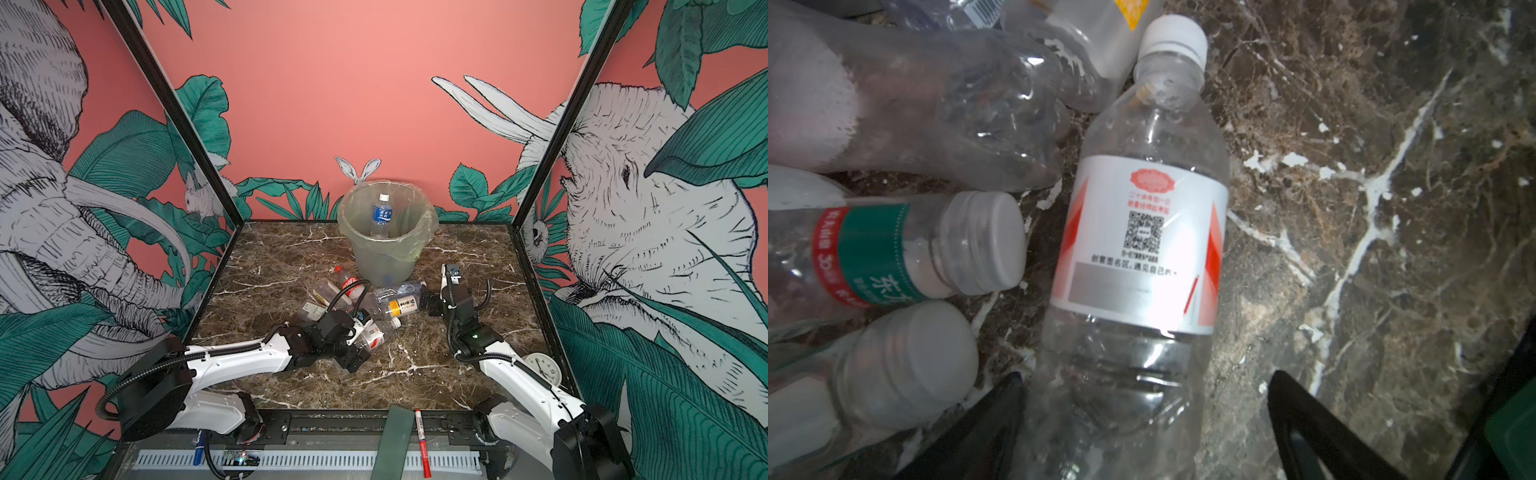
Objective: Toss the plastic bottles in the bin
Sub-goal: 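Lower the right gripper beside the bin while the left gripper moves toward the white-labeled bottle, then close the left gripper around the white-and-red-labeled clear bottle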
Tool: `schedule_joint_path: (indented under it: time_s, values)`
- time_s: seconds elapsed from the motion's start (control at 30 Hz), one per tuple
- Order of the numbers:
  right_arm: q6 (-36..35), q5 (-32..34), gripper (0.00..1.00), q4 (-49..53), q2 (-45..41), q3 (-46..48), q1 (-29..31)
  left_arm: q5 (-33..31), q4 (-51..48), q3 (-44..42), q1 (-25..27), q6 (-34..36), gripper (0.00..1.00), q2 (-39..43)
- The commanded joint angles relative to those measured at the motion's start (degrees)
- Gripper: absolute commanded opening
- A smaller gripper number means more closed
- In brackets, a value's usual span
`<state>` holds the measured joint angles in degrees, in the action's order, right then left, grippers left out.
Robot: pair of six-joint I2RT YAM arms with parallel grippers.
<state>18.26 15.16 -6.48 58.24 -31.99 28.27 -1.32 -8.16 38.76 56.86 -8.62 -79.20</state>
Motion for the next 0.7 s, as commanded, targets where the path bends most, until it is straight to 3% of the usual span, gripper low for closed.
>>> schedule_joint_path:
  time_s: [0.0, 0.3, 0.67]
  values:
    - [0.3, 0.0, 0.99, -1.3, -0.6, -0.9, 0.0, -2.6, -2.0, 2.3, 0.3, 1.6, 0.91, -1.0]
    - [0.0, 0.7, 0.99, -1.3, 0.1, -1.1, 0.0, -5.0, -4.9, 6.0, 0.5, 2.5, 0.84, -5.2]
    - [-0.2, 0.5, 0.99, -1.1, 1.2, -1.5, -0.1, -3.0, -7.1, 7.0, 0.6, 3.9, 0.8, -7.3]
